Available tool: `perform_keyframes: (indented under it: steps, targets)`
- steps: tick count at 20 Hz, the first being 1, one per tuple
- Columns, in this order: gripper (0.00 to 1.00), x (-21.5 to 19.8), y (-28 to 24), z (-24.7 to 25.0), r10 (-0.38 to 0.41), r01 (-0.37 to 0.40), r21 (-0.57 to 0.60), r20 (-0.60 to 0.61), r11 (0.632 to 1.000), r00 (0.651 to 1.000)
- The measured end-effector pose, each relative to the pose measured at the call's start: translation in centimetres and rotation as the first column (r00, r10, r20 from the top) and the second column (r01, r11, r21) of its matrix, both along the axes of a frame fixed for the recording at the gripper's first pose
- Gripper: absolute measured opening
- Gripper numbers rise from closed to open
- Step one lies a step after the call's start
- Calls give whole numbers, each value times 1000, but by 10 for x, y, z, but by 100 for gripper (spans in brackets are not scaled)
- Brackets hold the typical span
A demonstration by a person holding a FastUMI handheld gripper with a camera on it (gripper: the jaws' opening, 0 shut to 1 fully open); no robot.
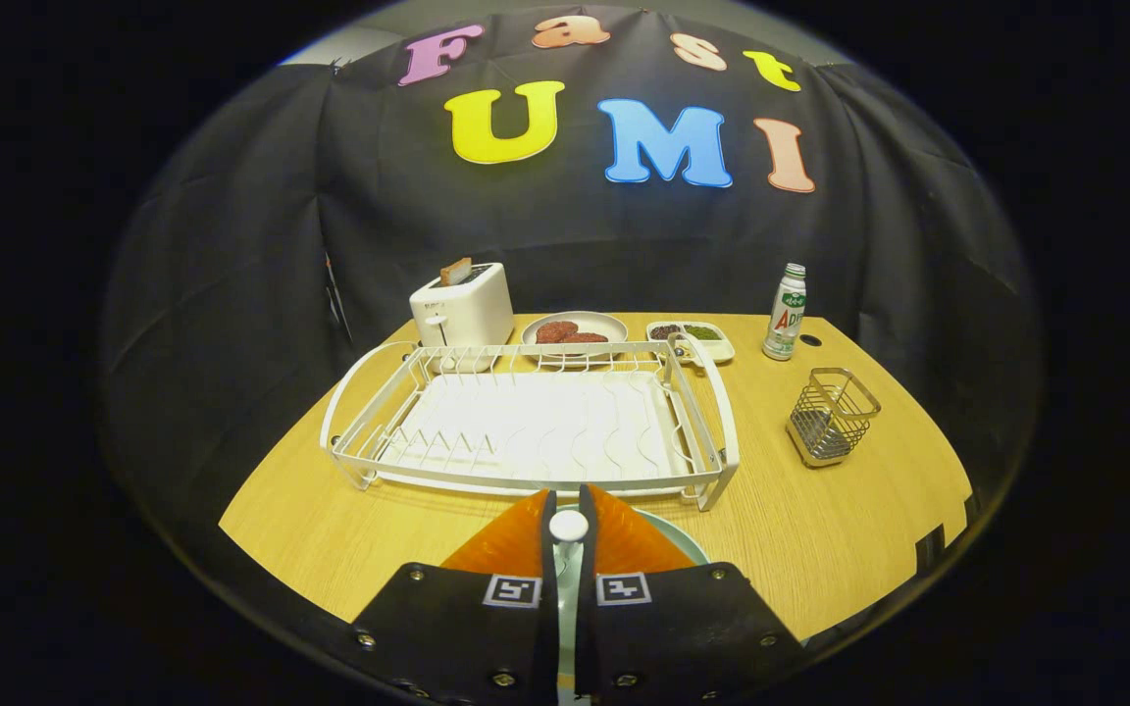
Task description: Take the plate from the dish rack, then take the spoon from the basket and place it into the plate.
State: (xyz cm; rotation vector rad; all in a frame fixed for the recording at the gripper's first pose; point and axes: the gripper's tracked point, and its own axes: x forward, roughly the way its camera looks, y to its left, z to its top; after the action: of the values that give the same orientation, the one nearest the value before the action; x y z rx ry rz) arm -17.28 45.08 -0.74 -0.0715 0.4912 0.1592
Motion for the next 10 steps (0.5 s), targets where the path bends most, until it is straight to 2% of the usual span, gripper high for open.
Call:
perform_keyframes:
  steps: [2, 5, 7, 8, 9, 10]
  targets:
    - [13, -1, -4, 1, -12, 12, 7, -3, 1000, 1000]
    - [17, -1, -16, 7, -48, 48, 13, 3, 999, 999]
    - [25, 2, -23, 15, -68, 67, 11, 22, 998, 997]
    - [51, 4, -29, 18, -83, 83, 0, 29, 997, 996]
    - [63, 6, -30, 20, -83, 83, 2, 32, 997, 996]
    - [64, 9, -30, 22, -84, 84, 7, 37, 996, 996]
